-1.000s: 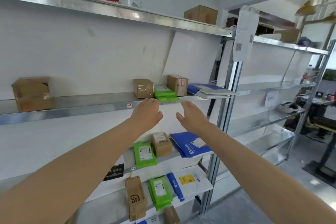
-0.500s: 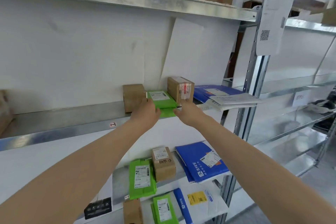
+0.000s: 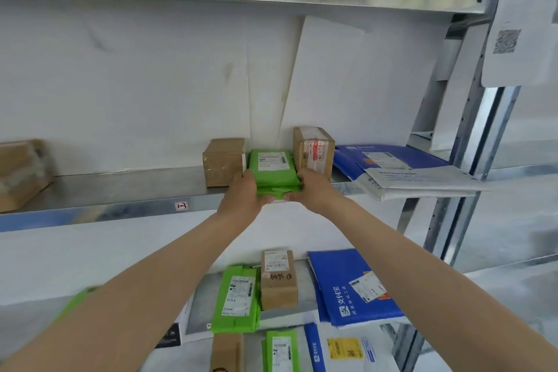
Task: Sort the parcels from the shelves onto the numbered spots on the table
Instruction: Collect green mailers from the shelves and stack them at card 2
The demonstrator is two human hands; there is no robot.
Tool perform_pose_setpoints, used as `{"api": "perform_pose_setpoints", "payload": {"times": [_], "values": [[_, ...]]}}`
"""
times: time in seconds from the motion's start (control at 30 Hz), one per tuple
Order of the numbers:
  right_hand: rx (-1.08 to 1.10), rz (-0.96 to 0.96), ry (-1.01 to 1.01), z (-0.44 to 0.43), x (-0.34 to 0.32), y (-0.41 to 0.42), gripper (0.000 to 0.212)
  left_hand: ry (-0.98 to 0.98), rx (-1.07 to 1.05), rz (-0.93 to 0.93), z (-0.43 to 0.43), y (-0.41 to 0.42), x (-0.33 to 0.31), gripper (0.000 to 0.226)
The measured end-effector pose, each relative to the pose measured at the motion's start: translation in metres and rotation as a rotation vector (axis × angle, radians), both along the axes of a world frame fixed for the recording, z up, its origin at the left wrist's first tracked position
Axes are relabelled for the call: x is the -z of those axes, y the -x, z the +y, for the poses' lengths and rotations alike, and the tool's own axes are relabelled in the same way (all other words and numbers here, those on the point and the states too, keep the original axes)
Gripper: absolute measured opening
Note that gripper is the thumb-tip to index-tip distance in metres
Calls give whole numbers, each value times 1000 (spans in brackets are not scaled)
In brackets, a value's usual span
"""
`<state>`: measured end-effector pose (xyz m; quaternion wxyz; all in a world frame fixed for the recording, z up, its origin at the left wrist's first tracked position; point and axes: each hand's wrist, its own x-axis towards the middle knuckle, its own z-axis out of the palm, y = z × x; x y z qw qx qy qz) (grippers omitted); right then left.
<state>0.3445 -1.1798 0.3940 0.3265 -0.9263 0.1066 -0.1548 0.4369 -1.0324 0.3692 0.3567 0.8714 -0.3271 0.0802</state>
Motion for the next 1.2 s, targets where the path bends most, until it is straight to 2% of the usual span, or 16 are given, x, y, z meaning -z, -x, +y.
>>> {"api": "perform_pose_setpoints", "payload": {"times": [0.1,0.17,0.23,0.3,0.37,0.4,0.47,0.57,0.63,0.73,0.83,0.9,1.0,1.2], "values": [[-10,-13,-66,-6,-1,8,29,75,-57,61,0,1,-3,63],[-32,-17,-141,-4,-3,13,21,164,-42,192,0,-6,-4,70],[4,-53,-169,4,-4,12,2,237,-19,306,-3,-3,-8,66],[76,-93,-204,10,0,2,24,253,-49,393,-10,4,-15,56],[177,-111,-201,12,1,-8,38,225,-154,375,-17,10,-18,53],[205,-126,-208,13,1,-11,35,235,-183,365,-19,10,-18,49],[246,-164,-272,10,1,-11,15,294,-195,376,-18,11,-16,32],[241,-195,-437,5,5,-4,19,363,-231,417,-10,8,-11,15],[218,-163,-528,8,5,1,10,409,-235,435,-7,9,-10,21],[187,-79,-629,11,2,5,28,437,-190,494,-7,11,-9,21],[157,-78,-679,14,-3,11,27,476,-154,534,-3,19,-9,23],[113,-125,-664,16,-7,16,28,582,-109,548,2,26,-9,28],[30,-188,-610,19,-13,27,41,722,11,526,14,42,-9,34],[-26,-312,-571,30,-16,47,56,897,141,357,29,75,-19,43]]}}
